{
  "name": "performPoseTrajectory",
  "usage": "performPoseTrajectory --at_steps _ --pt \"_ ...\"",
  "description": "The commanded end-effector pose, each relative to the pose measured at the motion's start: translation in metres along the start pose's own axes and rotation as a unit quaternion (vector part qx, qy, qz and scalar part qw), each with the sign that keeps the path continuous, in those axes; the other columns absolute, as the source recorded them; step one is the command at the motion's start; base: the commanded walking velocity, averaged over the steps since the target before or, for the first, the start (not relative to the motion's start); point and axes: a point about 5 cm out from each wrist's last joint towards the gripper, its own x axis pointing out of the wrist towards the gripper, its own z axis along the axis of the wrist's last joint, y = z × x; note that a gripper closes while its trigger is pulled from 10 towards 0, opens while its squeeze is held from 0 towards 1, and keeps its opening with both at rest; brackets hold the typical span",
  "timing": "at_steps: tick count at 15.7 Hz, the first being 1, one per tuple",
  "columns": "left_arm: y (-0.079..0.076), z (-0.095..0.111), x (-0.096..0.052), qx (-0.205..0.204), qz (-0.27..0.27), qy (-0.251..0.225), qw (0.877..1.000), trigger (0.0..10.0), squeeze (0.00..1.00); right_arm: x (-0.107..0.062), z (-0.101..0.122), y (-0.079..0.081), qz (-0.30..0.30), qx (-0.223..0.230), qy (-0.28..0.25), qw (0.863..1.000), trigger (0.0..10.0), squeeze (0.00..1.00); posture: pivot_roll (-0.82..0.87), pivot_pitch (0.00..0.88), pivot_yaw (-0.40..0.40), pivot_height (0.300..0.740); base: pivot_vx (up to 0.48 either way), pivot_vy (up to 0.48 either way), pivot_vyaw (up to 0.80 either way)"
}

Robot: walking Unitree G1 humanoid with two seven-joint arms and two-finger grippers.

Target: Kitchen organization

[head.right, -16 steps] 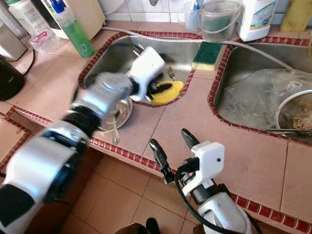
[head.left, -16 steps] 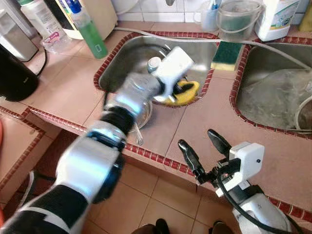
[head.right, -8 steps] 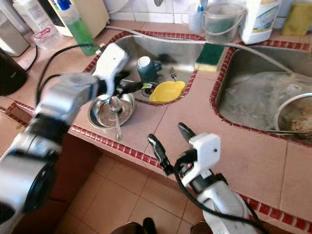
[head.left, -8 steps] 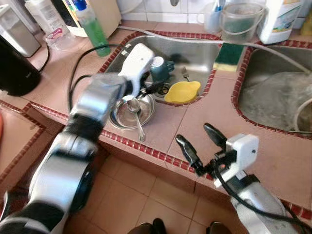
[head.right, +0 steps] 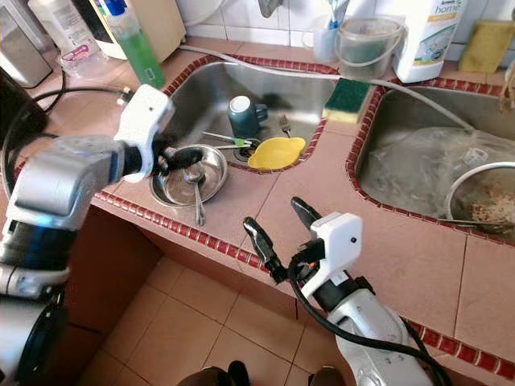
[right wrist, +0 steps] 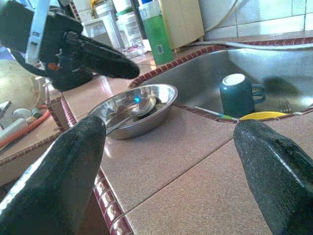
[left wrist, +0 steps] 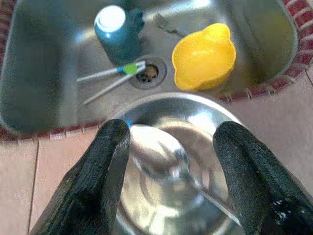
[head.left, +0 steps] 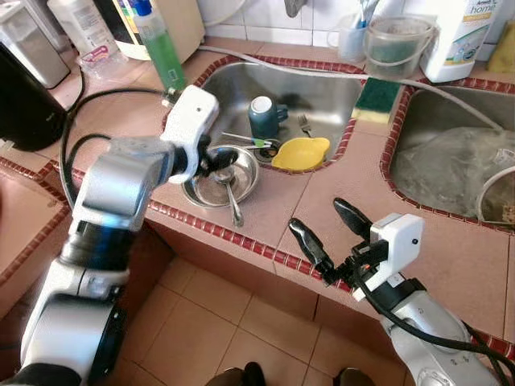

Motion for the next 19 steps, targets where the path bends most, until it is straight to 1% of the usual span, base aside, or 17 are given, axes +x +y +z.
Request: performPoseTrajectory --at_steps 1,4,5,6,7,8,9,11,14,17,19 --pt "0.001 -0.004 -0.007 -0.007 0.008 0.011 1.000 10.0 0.00 0.002 -0.001 0.004 0.012 0.007 -0.004 1.000 10.0 0.00 -0.16 0.154 0.166 0.740 0.000 0.000 0.00" --pt "-0.019 -0.018 -0.007 -0.022 -0.019 0.051 0.998 10.0 0.00 0.002 -0.001 0.004 0.015 0.008 -0.004 1.000 10.0 0.00 -0.16 0.153 0.165 0.740 0.000 0.000 0.00" --pt "-0.023 -0.022 -0.006 -0.022 -0.021 0.059 0.998 10.0 0.00 0.002 -0.001 0.004 0.015 0.009 -0.004 1.000 10.0 0.00 -0.16 0.154 0.165 0.740 0.000 0.000 0.00" --pt "-0.029 -0.027 -0.003 -0.031 -0.022 0.071 0.997 10.0 0.00 0.002 -0.001 0.005 0.015 0.009 -0.005 1.000 10.0 0.00 -0.16 0.153 0.169 0.740 0.000 0.000 0.00" --pt "-0.031 -0.029 -0.002 -0.033 -0.021 0.073 0.997 10.0 0.00 0.002 -0.001 0.006 0.016 0.009 -0.005 1.000 10.0 0.00 -0.16 0.152 0.171 0.740 0.000 0.000 0.00" --pt "-0.035 -0.031 0.001 -0.043 -0.023 0.079 0.996 10.0 0.00 0.002 -0.001 0.006 0.016 0.009 -0.005 1.000 10.0 0.00 -0.16 0.153 0.173 0.740 0.000 0.000 0.00" --pt "-0.038 -0.031 0.005 -0.062 -0.022 0.085 0.994 10.0 0.00 0.001 -0.001 0.007 0.014 0.010 -0.004 1.000 10.0 0.00 -0.17 0.154 0.179 0.740 0.000 0.000 0.00" --pt "-0.038 -0.028 0.008 -0.070 -0.016 0.081 0.994 10.0 0.00 0.000 -0.002 0.008 0.013 0.012 -0.004 1.000 10.0 0.00 -0.17 0.154 0.182 0.740 0.000 0.000 0.00" --pt "-0.035 -0.018 0.010 -0.060 -0.009 0.066 0.996 10.0 0.00 -0.002 -0.003 0.009 0.010 0.013 -0.003 1.000 10.0 0.00 -0.18 0.150 0.190 0.740 0.000 0.000 0.00" --pt "-0.030 -0.015 0.009 -0.055 -0.002 0.065 0.996 10.0 0.00 -0.002 -0.004 0.010 0.009 0.013 -0.002 1.000 10.0 0.00 -0.18 0.144 0.192 0.740 0.000 0.000 0.00" --pt "-0.025 -0.017 0.011 -0.066 0.010 0.068 0.995 10.0 0.00 -0.002 -0.004 0.011 0.010 0.012 -0.002 1.000 10.0 0.00 -0.19 0.139 0.194 0.740 0.000 0.000 0.00"
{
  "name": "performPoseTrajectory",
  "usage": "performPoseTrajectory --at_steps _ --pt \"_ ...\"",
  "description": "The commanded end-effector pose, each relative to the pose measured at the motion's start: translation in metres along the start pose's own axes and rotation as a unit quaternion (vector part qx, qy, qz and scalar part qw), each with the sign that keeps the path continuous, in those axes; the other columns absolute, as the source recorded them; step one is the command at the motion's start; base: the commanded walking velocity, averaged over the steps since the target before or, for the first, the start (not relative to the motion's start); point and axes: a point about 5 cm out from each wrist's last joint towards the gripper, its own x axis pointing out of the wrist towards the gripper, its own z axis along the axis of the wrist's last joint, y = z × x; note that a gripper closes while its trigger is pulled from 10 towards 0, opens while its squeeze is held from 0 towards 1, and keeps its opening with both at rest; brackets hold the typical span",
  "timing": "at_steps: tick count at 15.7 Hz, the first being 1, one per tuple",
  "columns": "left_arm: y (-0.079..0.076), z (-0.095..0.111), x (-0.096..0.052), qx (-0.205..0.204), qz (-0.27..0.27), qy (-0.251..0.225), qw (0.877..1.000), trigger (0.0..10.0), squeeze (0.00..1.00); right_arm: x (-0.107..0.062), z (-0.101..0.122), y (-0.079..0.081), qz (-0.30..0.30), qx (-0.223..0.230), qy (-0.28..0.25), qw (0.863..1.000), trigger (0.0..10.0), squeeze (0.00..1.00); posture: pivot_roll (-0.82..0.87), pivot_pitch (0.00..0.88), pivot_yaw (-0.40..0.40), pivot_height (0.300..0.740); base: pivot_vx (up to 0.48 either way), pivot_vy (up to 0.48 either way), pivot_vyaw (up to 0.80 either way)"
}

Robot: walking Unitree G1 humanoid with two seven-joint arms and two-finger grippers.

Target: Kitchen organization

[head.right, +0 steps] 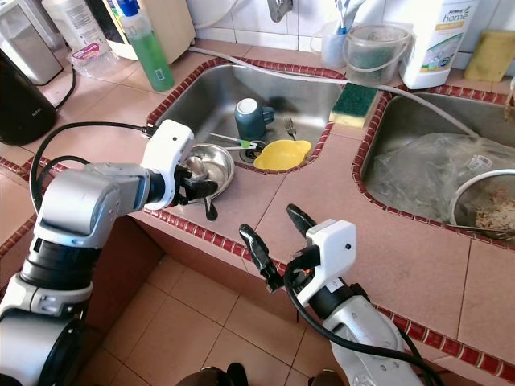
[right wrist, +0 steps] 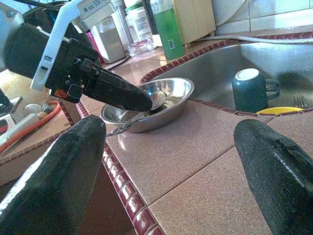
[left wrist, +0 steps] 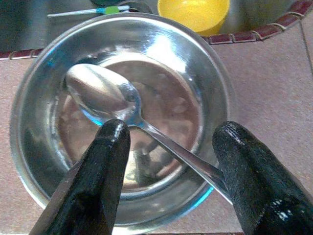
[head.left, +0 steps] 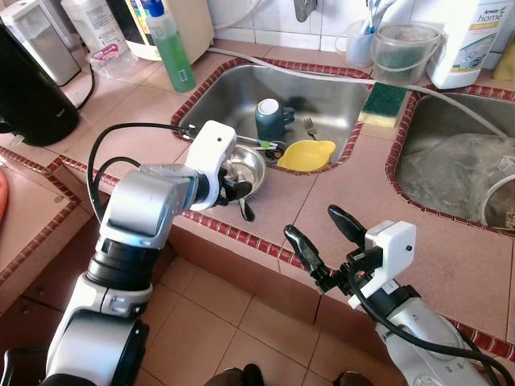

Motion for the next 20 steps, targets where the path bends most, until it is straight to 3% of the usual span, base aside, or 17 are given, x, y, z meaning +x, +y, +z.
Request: performPoseTrajectory --at_steps 1,5,9,15,20 --pt "0.008 0.001 -0.002 -0.010 0.015 -0.004 1.000 10.0 0.00 0.000 0.003 0.004 0.008 -0.001 -0.010 1.000 10.0 0.00 -0.19 0.139 0.194 0.740 0.000 0.000 0.00" --pt "0.005 -0.006 0.008 -0.066 0.040 -0.007 0.997 10.0 0.00 -0.001 0.003 0.004 0.006 -0.002 -0.010 1.000 10.0 0.00 -0.19 0.144 0.196 0.740 0.000 0.000 0.00" --pt "0.001 -0.007 0.012 -0.067 0.045 -0.004 0.997 10.0 0.00 -0.001 0.004 0.003 0.001 -0.003 -0.010 1.000 10.0 0.00 -0.19 0.151 0.199 0.740 0.000 0.000 0.00" --pt "0.002 -0.015 0.016 -0.063 0.113 0.013 0.992 10.0 0.00 -0.004 0.003 0.004 -0.006 -0.001 -0.009 1.000 10.0 0.00 -0.19 0.167 0.207 0.740 0.000 0.000 0.00" --pt "-0.004 -0.021 0.020 -0.088 0.114 0.021 0.989 10.0 0.00 -0.005 0.003 0.004 -0.009 -0.001 -0.007 1.000 10.0 0.00 -0.19 0.176 0.207 0.740 0.000 0.000 0.00"
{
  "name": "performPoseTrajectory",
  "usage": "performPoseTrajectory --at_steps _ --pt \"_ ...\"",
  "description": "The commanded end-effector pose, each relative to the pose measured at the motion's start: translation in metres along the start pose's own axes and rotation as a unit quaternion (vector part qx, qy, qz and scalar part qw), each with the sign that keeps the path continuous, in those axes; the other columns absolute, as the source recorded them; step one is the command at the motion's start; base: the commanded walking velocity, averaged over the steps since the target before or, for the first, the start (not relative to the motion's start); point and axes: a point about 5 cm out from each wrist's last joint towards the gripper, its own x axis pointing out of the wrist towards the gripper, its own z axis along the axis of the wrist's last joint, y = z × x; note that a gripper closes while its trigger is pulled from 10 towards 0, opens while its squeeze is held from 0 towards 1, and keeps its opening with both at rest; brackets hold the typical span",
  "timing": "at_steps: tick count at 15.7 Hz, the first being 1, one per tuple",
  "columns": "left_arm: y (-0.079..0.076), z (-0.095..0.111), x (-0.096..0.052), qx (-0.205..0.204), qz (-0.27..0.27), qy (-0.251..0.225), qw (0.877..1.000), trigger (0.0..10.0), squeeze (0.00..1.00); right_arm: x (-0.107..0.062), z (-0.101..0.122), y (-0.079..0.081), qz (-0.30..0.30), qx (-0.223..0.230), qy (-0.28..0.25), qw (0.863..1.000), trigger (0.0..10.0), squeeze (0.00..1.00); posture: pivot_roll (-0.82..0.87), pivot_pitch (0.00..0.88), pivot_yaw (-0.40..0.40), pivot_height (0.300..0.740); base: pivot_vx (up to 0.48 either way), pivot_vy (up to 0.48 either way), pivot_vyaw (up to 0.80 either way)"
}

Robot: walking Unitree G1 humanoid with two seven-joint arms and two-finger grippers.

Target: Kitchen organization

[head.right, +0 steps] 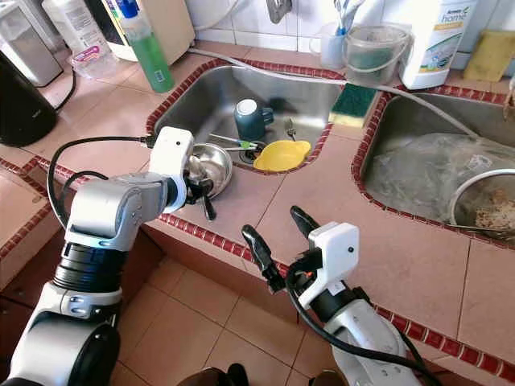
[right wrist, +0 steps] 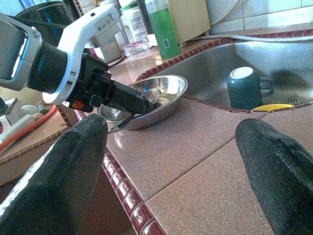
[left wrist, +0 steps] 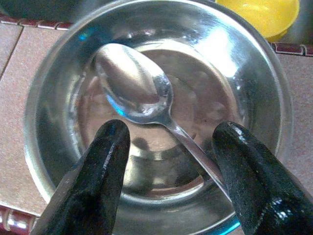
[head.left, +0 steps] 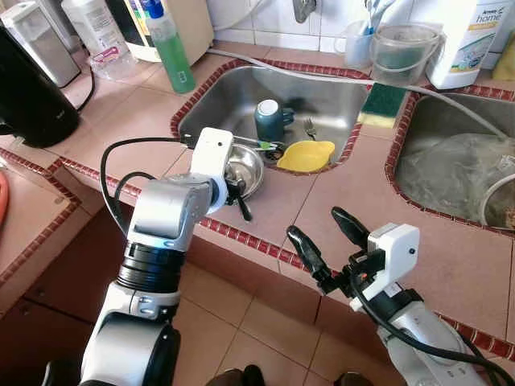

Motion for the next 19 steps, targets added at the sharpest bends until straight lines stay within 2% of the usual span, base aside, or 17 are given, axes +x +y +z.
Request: performPoseTrajectory --at_steps 1,4,5,6,7,8,9,10,11,12,19 --pt "0.005 -0.012 0.003 -0.011 0.011 0.025 1.000 10.0 0.00 -0.001 0.003 0.003 0.003 0.000 -0.006 1.000 10.0 0.00 -0.19 0.179 0.209 0.740 0.000 0.000 0.00" --pt "0.000 -0.019 0.003 -0.023 -0.010 0.044 0.999 9.9 0.00 -0.002 0.003 0.004 0.001 0.001 -0.006 1.000 10.0 0.00 -0.19 0.181 0.218 0.740 0.000 0.000 0.00" --pt "0.000 -0.020 0.002 -0.023 -0.013 0.044 0.999 4.7 0.00 -0.003 0.002 0.005 0.000 0.002 -0.005 1.000 10.0 0.00 -0.19 0.179 0.219 0.740 0.000 0.000 0.00" --pt "0.000 -0.020 0.002 -0.025 -0.018 0.043 0.999 4.7 0.00 -0.003 0.002 0.005 0.000 0.002 -0.005 1.000 10.0 0.00 -0.19 0.179 0.219 0.740 0.000 0.000 0.00" --pt "0.000 -0.020 0.002 -0.019 -0.019 0.044 0.999 3.6 0.00 -0.003 0.002 0.006 -0.001 0.003 -0.005 1.000 10.0 0.00 -0.19 0.176 0.224 0.740 0.000 0.000 0.00" --pt "-0.001 -0.020 0.002 -0.017 -0.022 0.042 0.999 2.2 0.00 -0.003 0.001 0.006 -0.001 0.003 -0.005 1.000 10.0 0.00 -0.19 0.174 0.224 0.740 0.000 0.000 0.00" --pt "-0.002 -0.019 0.001 -0.032 -0.039 0.031 0.998 0.0 0.00 -0.004 0.001 0.006 -0.002 0.003 -0.006 1.000 10.0 0.00 -0.20 0.172 0.226 0.740 0.000 0.000 0.00" --pt "-0.004 -0.019 -0.001 -0.057 -0.070 0.030 0.995 0.0 0.00 -0.004 0.001 0.007 -0.003 0.003 -0.006 1.000 10.0 0.00 -0.20 0.169 0.227 0.740 0.000 0.000 0.00" --pt "-0.005 -0.019 -0.002 -0.065 -0.079 0.029 0.994 0.0 0.00 -0.004 0.001 0.007 -0.003 0.002 -0.007 1.000 10.0 0.00 -0.20 0.169 0.227 0.740 0.000 0.000 0.00" --pt "-0.005 -0.017 -0.003 -0.051 -0.081 0.023 0.995 0.0 0.00 -0.004 0.001 0.007 -0.003 0.002 -0.007 1.000 10.0 0.00 -0.20 0.167 0.229 0.740 0.000 0.000 0.00" --pt "-0.008 -0.016 -0.005 -0.043 -0.095 0.022 0.994 0.0 0.00 -0.005 0.000 0.007 -0.002 0.001 -0.005 1.000 10.0 0.00 -0.20 0.158 0.224 0.740 0.000 0.000 0.00"
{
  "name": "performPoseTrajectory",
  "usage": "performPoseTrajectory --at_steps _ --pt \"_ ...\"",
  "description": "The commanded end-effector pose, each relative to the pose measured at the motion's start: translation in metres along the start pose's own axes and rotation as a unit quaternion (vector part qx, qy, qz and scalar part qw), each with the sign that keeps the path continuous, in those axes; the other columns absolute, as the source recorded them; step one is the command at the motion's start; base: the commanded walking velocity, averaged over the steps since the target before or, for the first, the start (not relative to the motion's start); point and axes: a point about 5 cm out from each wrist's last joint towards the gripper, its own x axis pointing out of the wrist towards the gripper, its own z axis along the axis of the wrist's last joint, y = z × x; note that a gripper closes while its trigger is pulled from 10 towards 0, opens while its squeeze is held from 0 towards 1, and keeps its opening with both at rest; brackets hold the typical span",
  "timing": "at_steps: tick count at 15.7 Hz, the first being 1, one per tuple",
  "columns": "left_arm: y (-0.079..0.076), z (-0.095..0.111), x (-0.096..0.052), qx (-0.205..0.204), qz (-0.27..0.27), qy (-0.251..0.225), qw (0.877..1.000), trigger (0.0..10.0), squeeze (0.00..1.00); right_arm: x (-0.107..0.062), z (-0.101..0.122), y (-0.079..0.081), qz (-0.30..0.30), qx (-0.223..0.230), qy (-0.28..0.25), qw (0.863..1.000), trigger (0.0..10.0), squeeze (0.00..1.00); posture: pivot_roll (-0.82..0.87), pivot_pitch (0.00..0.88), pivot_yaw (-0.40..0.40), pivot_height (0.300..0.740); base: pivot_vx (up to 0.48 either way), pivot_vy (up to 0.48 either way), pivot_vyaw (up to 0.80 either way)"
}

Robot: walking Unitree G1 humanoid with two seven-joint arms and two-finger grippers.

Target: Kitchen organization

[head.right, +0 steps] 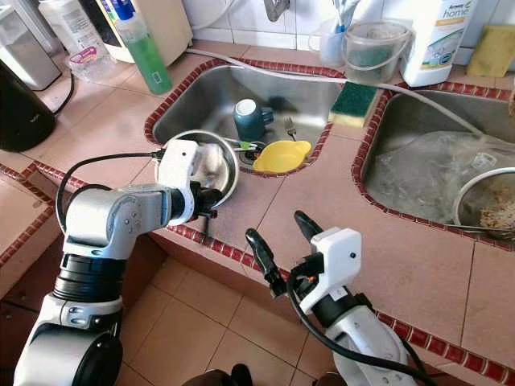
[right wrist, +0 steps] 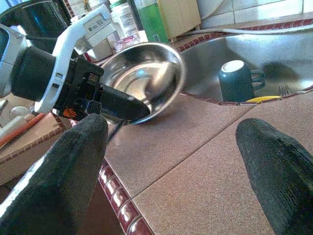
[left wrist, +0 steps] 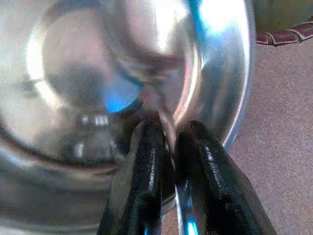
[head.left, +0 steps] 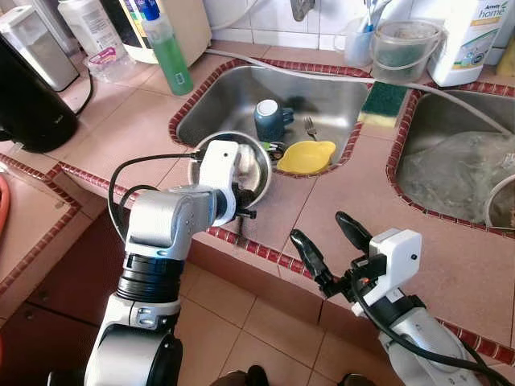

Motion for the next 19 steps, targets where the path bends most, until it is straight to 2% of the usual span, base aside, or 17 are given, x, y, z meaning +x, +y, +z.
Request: performPoseTrajectory --at_steps 1,5,9,11,13,15,18,19 --pt "0.004 -0.001 -0.004 0.004 0.004 0.002 1.000 0.0 0.00 0.000 0.004 0.007 0.015 0.001 -0.011 1.000 10.0 0.00 -0.20 0.157 0.222 0.740 0.000 0.000 0.00" --pt "0.002 0.004 -0.007 0.036 -0.019 0.007 0.999 0.0 0.00 0.001 0.004 0.006 0.015 0.000 -0.010 1.000 10.0 0.00 -0.19 0.160 0.219 0.740 0.000 0.000 0.00" --pt "-0.003 0.006 -0.013 0.084 -0.076 0.031 0.993 0.0 0.00 0.003 0.005 0.003 0.015 -0.003 -0.010 1.000 10.0 0.00 -0.19 0.158 0.215 0.740 0.000 0.000 0.00" --pt "-0.005 0.014 -0.019 0.090 -0.109 0.032 0.989 0.0 0.00 0.004 0.006 0.001 0.015 -0.005 -0.012 1.000 10.0 0.00 -0.19 0.161 0.215 0.740 0.000 0.000 0.00" --pt "-0.002 0.028 -0.027 0.076 -0.136 0.021 0.988 0.0 0.00 0.005 0.006 0.000 0.015 -0.006 -0.012 1.000 10.0 0.00 -0.19 0.163 0.214 0.740 0.000 0.000 0.00" --pt "0.004 0.044 -0.031 0.106 -0.118 0.000 0.987 0.0 0.00 0.006 0.007 0.000 0.016 -0.007 -0.012 1.000 10.0 0.00 -0.18 0.163 0.212 0.740 0.000 0.000 0.00" --pt "0.004 0.064 -0.034 0.129 -0.120 -0.040 0.984 0.0 0.00 0.007 0.007 -0.001 0.016 -0.007 -0.014 1.000 10.0 0.00 -0.18 0.163 0.209 0.740 0.000 0.000 0.00" --pt "0.002 0.073 -0.032 0.129 -0.116 -0.062 0.983 2.3 0.00 0.007 0.007 -0.001 0.017 -0.007 -0.015 1.000 10.0 0.00 -0.19 0.159 0.206 0.740 0.000 0.000 0.00"
